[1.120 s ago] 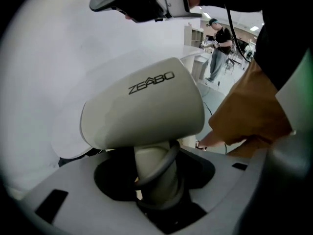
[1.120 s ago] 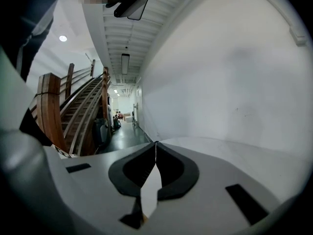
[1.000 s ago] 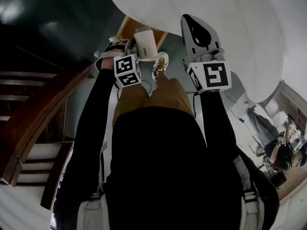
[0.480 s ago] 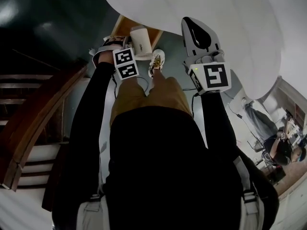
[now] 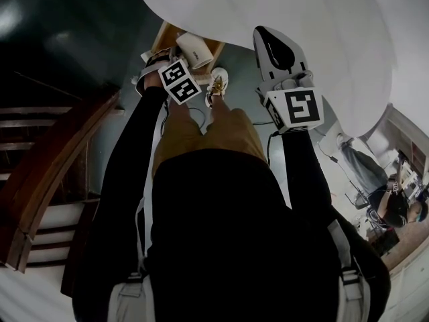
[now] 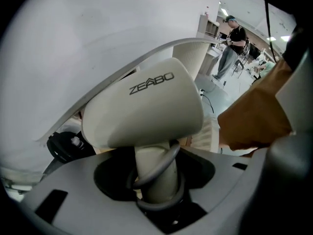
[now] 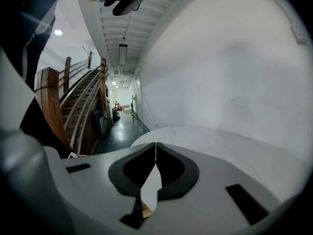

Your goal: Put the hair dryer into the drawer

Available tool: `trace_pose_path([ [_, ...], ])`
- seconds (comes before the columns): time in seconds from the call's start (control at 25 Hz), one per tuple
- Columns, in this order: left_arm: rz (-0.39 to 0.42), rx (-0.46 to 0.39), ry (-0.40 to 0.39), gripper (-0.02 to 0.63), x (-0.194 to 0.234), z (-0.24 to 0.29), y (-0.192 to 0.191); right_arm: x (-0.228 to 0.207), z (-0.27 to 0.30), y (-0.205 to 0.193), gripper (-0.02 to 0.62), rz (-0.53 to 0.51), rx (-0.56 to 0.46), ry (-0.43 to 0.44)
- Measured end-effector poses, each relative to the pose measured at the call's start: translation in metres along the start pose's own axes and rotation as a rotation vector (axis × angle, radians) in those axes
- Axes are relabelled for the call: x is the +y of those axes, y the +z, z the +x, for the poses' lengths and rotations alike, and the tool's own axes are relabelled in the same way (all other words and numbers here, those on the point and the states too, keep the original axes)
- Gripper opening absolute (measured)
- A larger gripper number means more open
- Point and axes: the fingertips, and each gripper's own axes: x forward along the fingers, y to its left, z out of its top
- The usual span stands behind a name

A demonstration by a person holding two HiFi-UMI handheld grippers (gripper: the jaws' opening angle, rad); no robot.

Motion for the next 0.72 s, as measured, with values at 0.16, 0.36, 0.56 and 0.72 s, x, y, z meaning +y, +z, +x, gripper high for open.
trace_pose_path([
  [0.16,-0.078,-0.011,0.017,0.233,0.007,0.008,0.004,0.002,-0.002,-0.008,0.028,0.005,0.024,0.002],
  [0.36,-0.156,0.013,0.018,0.233,0.016,0.014,-0.001,0.008,-0.004,-0.019,0.028,0.009,0.053,0.017],
  [0.56,-0.085,0.049,0.049,0.233,0.019,0.017,0.009,0.007,-0.011,-0.031,0.028,0.032,0.099,0.004],
  [0.72,0.056,0.115,0.041,0.235,0.014,0.028,0.014,0.014,-0.011,-0.031,0.028,0.054,0.089,0.011],
])
